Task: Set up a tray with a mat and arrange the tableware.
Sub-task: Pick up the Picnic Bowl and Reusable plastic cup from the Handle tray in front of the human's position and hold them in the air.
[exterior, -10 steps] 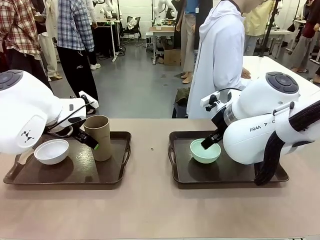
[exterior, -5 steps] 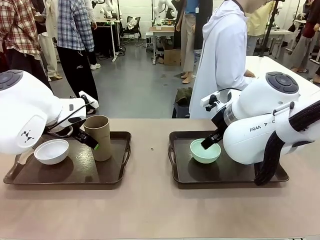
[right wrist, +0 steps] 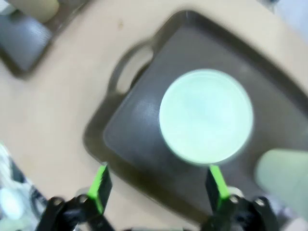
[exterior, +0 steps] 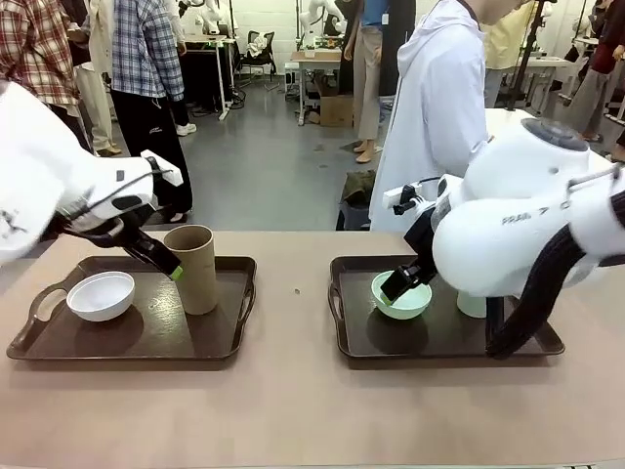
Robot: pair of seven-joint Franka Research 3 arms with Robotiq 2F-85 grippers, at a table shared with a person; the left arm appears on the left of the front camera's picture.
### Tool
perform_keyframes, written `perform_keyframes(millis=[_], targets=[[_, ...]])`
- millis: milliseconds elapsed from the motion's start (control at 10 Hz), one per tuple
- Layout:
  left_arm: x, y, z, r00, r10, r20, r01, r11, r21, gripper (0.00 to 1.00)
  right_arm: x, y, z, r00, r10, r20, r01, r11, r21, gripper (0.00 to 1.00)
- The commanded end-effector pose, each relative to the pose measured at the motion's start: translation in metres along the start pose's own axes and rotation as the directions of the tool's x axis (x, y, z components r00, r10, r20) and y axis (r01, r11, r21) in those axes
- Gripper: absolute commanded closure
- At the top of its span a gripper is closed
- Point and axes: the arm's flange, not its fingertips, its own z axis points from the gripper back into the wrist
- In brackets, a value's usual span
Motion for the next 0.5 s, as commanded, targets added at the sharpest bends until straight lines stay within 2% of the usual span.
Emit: perform_keyframes(millis=[0, 200, 300, 400], targets=[[-0.036, -0.020, 0.040, 0.993, 0.036, -0.108, -0.041, 0.998, -0.047, 0.00, -0.040, -0.005, 0.041, 0.990, -0.089, -0.105, 0.085, 0.995, -0.049, 0.00], [-0.051, -0.042, 0.054, 0.981, 0.022, -0.194, -0.029, 0.999, -0.032, 0.00, -0.085, 0.001, 0.058, 0.968, -0.186, -0.166, 0.154, 0.969, -0.192, 0.00], [-0.053, -0.043, 0.057, 0.978, 0.026, -0.208, -0.028, 1.000, -0.007, 0.00, -0.095, 0.004, 0.058, 0.964, -0.202, -0.175, 0.153, 0.954, -0.259, 0.00], [-0.054, -0.041, 0.054, 0.978, 0.044, -0.203, -0.040, 0.999, 0.023, 0.00, -0.097, 0.004, 0.056, 0.972, -0.191, -0.134, 0.133, 0.925, -0.356, 0.00]])
